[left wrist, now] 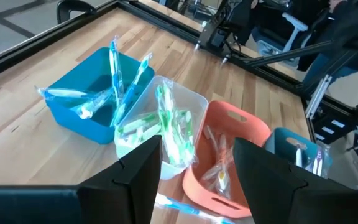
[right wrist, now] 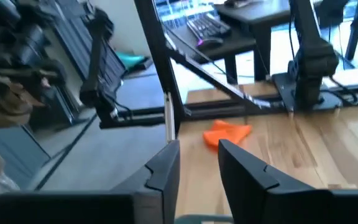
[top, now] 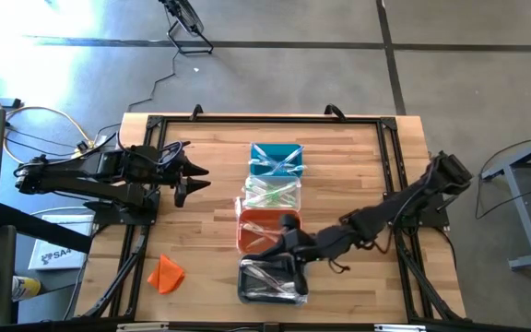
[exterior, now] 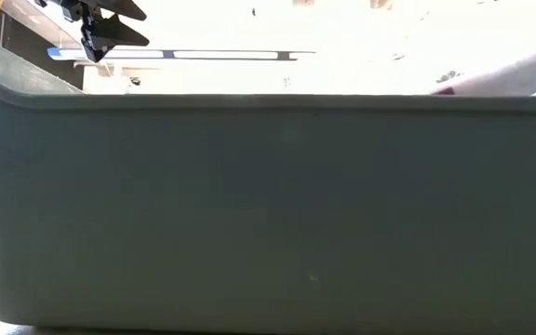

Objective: Pick & Place Toothbrushes
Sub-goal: Put the blue toothbrush into the blue bin

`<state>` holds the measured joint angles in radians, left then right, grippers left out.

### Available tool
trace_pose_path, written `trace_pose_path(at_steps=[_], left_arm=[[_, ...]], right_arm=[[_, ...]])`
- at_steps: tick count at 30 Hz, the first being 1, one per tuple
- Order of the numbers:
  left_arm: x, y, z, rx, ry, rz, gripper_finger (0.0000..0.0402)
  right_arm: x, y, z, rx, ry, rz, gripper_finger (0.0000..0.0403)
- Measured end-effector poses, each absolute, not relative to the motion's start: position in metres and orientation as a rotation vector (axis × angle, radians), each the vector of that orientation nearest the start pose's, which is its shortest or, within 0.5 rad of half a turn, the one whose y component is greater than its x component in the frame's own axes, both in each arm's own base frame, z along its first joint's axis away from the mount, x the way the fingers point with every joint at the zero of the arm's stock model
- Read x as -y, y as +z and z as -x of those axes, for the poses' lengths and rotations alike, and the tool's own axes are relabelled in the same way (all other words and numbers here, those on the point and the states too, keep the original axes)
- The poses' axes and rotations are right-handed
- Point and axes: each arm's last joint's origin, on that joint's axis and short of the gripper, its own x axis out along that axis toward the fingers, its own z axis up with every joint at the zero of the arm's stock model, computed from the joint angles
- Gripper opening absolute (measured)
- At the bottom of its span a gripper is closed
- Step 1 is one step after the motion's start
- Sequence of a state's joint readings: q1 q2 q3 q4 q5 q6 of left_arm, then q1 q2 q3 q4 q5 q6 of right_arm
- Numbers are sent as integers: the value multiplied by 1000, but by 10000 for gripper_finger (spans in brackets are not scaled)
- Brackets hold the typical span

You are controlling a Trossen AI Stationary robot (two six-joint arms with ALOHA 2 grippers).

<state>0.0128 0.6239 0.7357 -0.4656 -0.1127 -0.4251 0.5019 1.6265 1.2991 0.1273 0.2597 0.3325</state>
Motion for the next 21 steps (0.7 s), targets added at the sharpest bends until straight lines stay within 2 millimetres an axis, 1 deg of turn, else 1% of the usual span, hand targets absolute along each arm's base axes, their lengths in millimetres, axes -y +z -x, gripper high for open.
trace_pose_path(at_steps=[5,12,21], left_arm=[[-5,311,-133,-322,199,413,195],[-5,311,-133,-317,207,461,195],[-5,311,-133,-317,207,461,195]], right_arm=[[-169,347,-325,-165,216,-255,82],[-163,370,-313,-72,233,-244,61],[-153,391,-295,-21,240,-259,29]])
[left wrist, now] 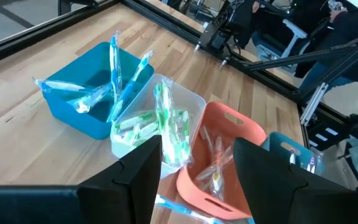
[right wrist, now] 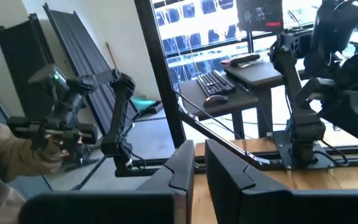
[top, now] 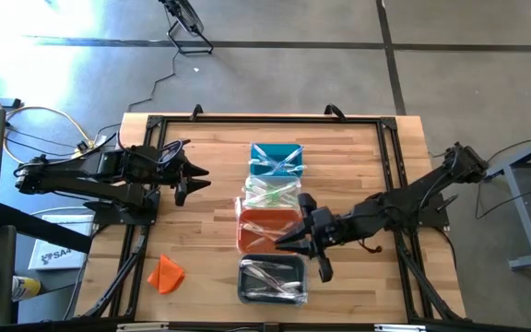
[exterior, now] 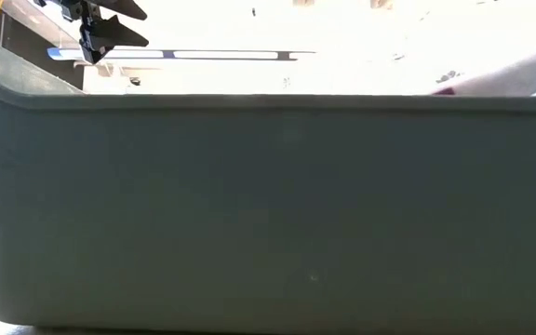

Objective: Pick & Place Toothbrushes
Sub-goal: Put the blue toothbrush into the blue bin

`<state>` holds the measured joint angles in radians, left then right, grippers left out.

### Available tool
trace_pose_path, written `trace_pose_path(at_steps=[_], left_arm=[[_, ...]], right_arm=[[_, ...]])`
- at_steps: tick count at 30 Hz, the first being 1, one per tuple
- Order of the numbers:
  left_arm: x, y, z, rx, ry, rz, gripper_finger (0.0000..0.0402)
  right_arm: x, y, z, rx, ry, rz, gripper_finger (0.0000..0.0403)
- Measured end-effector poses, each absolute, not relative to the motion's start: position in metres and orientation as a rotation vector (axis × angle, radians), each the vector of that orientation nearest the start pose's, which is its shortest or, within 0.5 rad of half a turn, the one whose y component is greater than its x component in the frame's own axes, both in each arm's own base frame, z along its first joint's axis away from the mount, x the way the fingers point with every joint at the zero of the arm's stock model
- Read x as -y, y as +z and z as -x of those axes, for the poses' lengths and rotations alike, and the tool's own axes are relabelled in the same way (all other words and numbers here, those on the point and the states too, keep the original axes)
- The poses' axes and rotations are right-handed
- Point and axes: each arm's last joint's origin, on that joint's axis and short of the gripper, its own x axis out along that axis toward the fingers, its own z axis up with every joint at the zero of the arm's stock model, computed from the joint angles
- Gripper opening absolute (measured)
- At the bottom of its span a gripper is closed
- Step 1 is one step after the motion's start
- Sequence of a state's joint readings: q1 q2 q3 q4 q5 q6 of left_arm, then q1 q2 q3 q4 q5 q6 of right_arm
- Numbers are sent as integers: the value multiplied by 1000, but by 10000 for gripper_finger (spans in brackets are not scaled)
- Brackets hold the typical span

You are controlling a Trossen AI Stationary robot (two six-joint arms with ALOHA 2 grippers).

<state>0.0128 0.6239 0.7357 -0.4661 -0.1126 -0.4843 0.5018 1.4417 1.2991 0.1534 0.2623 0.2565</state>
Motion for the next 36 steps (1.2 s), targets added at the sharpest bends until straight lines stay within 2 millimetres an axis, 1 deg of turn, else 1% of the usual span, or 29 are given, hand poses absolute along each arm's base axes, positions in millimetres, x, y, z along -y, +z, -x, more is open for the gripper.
trace_pose_path(at_steps=[4,7,12,15,19,24,28,36], left_arm=[[-5,311,-133,-317,207,461,195],[-5,311,-133,-317,207,461,195],[-5,311,-133,-317,208,462,195],[-5,311,-133,-317,207,462,195],[-5,311,-133,-317,208,462,195],[-5,311,-133,-315,211,485,195],[-5,311,-133,-307,223,559,195],[-5,312,-133,-281,243,669,195]], right_arm=[[-145,397,-288,-31,225,-231,12],[-137,406,-277,-25,212,-196,4],[-114,423,-258,-5,172,-173,4],[-96,432,-248,4,145,-151,4],[-77,434,-238,-34,130,-146,4],[-60,427,-240,-118,132,-137,4],[-49,424,-242,-159,154,-141,4],[-32,422,-246,-175,136,-131,4]])
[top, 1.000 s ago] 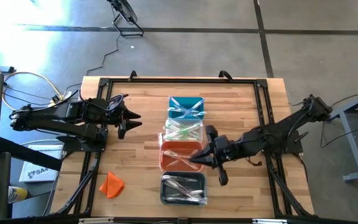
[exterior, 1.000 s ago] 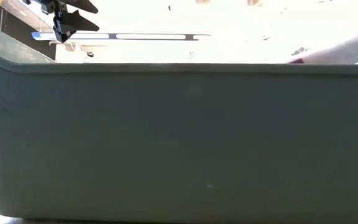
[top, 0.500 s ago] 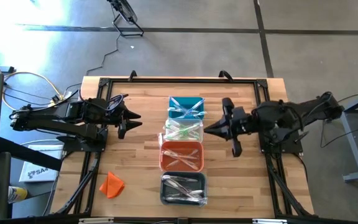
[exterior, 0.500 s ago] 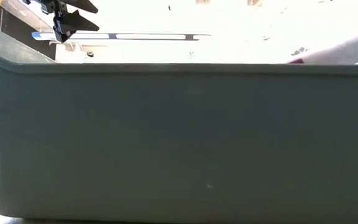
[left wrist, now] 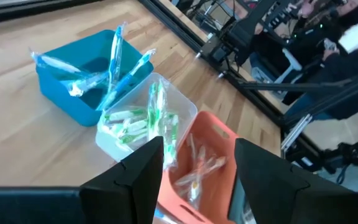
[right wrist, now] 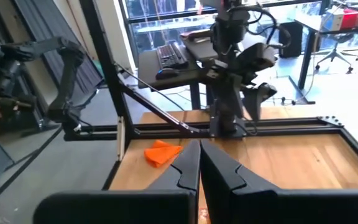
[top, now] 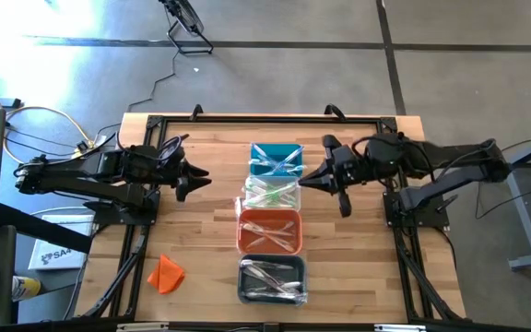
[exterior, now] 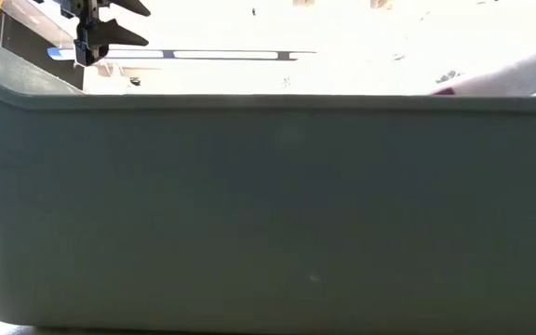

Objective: Pick & Place Toothbrushes
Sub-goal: Put the blue toothbrush into the blue bin

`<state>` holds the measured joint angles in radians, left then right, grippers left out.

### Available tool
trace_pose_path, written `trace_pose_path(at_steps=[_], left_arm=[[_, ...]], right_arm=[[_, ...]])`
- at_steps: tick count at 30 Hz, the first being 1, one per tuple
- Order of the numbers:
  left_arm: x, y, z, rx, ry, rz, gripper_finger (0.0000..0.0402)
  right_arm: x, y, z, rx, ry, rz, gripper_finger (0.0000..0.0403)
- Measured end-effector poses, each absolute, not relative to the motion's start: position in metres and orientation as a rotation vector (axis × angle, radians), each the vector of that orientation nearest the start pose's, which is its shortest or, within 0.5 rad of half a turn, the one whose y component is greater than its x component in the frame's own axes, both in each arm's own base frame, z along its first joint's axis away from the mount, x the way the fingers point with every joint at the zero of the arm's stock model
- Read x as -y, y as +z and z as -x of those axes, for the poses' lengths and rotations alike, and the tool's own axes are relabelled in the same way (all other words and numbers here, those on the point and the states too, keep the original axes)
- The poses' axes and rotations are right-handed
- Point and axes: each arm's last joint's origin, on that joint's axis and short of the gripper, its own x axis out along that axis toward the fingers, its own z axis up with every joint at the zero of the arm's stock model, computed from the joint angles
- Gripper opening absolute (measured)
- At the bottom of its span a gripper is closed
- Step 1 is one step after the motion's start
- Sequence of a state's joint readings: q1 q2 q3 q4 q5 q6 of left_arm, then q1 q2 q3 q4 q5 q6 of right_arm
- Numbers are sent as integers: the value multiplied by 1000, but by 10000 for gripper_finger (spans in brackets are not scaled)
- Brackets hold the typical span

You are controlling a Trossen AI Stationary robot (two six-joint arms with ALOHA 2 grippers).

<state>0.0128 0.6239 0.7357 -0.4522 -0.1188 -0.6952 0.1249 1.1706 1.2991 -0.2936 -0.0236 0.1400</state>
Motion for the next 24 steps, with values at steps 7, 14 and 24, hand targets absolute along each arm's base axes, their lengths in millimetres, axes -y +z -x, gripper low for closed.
trace_pose_path(at_steps=[7,14,24], left_arm=[[-5,312,-133,-274,256,713,195],[-5,310,-138,-295,265,717,195],[-6,297,-155,-401,301,687,195]], right_arm=[[-17,421,-248,-172,82,-132,4],[-12,420,-253,-167,56,-151,4],[-6,419,-258,-153,-11,-149,4]])
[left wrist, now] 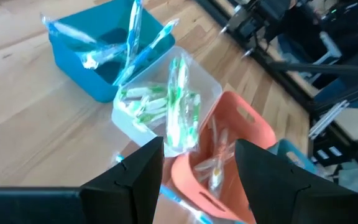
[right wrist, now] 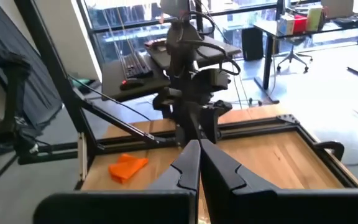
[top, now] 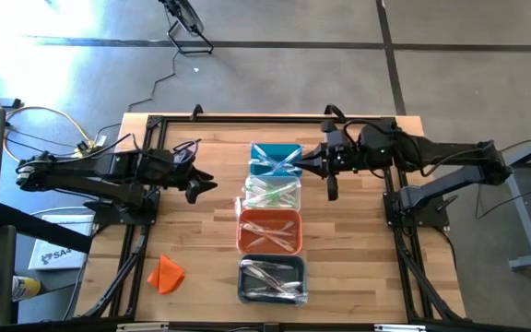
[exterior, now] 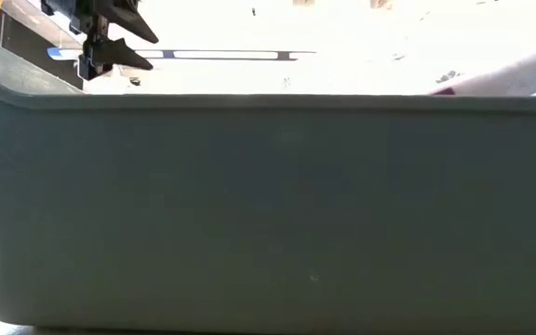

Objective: Pick & Place Toothbrushes
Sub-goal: Put the blue toothbrush into the blue bin

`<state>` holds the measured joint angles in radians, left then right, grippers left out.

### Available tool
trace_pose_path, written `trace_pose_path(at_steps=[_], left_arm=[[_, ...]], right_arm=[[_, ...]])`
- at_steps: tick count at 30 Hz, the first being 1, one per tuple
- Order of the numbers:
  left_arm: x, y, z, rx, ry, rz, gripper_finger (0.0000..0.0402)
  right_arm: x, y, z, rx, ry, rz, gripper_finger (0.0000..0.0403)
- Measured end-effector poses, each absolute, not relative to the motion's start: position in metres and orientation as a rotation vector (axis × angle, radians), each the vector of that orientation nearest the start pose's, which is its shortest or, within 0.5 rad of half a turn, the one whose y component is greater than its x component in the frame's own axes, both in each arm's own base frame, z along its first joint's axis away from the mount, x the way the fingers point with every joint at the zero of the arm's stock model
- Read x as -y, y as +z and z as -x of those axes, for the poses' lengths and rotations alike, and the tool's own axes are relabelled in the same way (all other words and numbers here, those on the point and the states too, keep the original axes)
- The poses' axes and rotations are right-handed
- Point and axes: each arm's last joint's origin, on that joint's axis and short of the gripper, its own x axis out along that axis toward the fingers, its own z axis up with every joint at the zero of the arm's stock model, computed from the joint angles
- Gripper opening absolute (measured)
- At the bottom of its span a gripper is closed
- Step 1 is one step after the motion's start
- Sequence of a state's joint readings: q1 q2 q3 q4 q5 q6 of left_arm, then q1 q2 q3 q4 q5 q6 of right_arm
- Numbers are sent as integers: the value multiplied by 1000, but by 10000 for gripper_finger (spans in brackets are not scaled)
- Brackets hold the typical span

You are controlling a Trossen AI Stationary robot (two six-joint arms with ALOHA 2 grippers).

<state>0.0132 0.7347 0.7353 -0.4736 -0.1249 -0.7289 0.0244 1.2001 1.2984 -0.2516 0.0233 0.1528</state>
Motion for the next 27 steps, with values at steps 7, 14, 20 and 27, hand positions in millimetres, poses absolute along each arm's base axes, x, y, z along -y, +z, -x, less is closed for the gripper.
trace_pose_path(at_steps=[7,14,20,27], left_arm=[[-6,286,-169,-459,354,781,195],[-6,282,-173,-466,399,922,195],[-5,277,-169,-522,440,1025,195],[-5,271,-165,-578,492,1063,195]], right_arm=[[5,417,-258,-162,-6,-137,3],[20,416,-256,-187,76,-132,4],[28,408,-253,-263,110,-156,3],[34,407,-252,-272,91,-159,4]])
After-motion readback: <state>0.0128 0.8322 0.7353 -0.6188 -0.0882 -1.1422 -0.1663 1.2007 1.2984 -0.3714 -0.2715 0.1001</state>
